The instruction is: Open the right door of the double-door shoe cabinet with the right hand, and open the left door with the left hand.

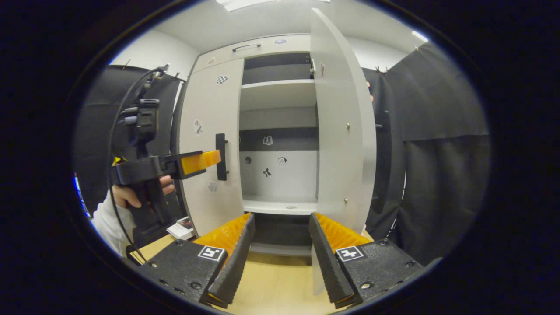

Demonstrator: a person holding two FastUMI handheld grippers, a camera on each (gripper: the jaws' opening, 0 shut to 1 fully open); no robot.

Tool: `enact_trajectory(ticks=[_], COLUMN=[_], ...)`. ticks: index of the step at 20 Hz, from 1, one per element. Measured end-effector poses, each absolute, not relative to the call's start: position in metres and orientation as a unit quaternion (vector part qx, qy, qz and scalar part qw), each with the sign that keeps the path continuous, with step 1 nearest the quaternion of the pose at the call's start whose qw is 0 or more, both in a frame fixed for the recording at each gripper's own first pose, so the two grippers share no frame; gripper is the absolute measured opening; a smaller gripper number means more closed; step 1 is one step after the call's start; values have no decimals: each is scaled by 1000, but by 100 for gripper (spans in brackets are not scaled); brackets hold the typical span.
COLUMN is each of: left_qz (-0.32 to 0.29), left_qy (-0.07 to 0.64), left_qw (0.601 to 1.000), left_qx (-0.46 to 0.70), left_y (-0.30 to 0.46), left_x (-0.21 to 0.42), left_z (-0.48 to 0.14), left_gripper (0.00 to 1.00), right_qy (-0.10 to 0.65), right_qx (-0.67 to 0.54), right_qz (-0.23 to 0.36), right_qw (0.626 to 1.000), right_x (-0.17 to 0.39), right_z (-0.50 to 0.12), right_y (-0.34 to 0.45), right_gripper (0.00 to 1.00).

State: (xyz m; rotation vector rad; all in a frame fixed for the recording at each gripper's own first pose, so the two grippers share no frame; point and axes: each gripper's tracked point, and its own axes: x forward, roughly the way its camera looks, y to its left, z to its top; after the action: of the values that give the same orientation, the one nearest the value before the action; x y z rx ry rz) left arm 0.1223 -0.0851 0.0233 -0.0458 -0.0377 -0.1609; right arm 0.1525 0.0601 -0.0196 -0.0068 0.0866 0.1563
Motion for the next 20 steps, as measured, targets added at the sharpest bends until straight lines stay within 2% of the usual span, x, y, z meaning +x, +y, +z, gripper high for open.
enact_trajectory(ticks=[6,14,20], left_qz=[-64,-42,-27], left_qy=[8,22,18], left_qw=[997,998,999], left_qx=[-39,-45,-22], left_y=[-89,-74,-68], left_x=[174,195,197], left_z=[9,4,1], left_gripper=[95,95,90], right_qy=[39,48,46], right_qx=[1,14,7], right_qz=[67,76,80], right_qw=[997,996,996], right_x=[154,165,173], right_z=[-26,-33,-33], right_y=[46,41,46], right_gripper=[78,78,78])
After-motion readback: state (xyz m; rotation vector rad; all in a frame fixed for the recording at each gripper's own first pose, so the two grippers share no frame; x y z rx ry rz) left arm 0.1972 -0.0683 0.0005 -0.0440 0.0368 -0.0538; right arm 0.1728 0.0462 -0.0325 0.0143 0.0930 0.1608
